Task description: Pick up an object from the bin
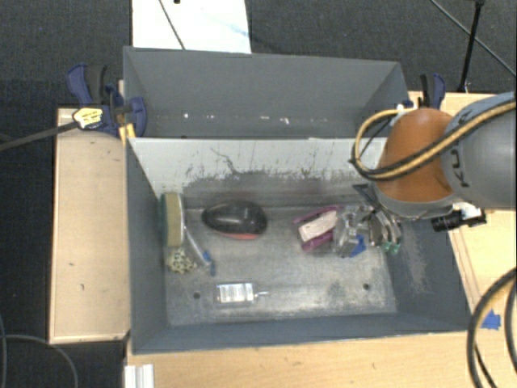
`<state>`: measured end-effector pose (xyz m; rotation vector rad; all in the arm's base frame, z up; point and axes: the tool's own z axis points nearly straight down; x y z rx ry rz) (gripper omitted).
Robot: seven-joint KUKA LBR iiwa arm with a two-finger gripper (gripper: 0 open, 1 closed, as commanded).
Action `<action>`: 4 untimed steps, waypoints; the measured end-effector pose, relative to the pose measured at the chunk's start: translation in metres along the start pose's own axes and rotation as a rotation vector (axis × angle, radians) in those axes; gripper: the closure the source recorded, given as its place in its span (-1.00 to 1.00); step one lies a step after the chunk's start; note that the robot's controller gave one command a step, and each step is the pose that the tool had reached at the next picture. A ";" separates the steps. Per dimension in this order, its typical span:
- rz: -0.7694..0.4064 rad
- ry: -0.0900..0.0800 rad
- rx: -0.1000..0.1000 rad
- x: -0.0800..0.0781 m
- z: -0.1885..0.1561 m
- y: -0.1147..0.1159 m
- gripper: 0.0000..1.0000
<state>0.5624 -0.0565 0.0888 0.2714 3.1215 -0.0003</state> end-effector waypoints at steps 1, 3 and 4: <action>-0.002 0.005 0.001 0.002 0.002 0.000 -1.00; -0.323 0.001 0.003 -0.014 -0.027 -0.040 -1.00; -0.059 0.000 0.000 -0.030 0.017 -0.023 -1.00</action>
Offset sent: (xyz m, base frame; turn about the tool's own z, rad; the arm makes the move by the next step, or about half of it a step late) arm 0.0000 0.0000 0.0000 0.0000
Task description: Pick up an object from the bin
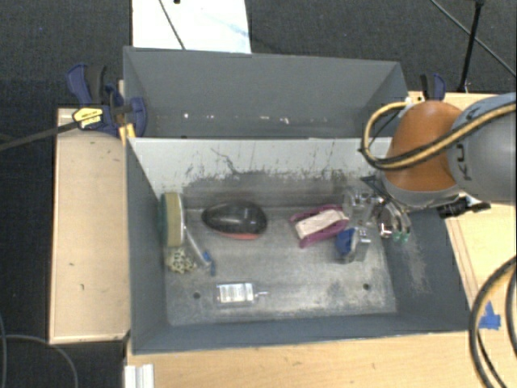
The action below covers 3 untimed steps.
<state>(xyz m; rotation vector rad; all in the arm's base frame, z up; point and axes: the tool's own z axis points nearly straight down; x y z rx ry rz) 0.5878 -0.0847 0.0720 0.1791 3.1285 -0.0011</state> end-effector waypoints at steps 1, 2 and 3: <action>0.000 -0.001 0.002 0.000 -0.002 -0.001 1.00; -0.036 -0.002 0.000 0.030 -0.112 0.005 1.00; -0.227 0.001 0.000 0.037 -0.140 0.000 1.00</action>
Offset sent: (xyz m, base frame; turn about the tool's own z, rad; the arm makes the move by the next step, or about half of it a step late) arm 0.0000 0.0000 0.0000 0.0000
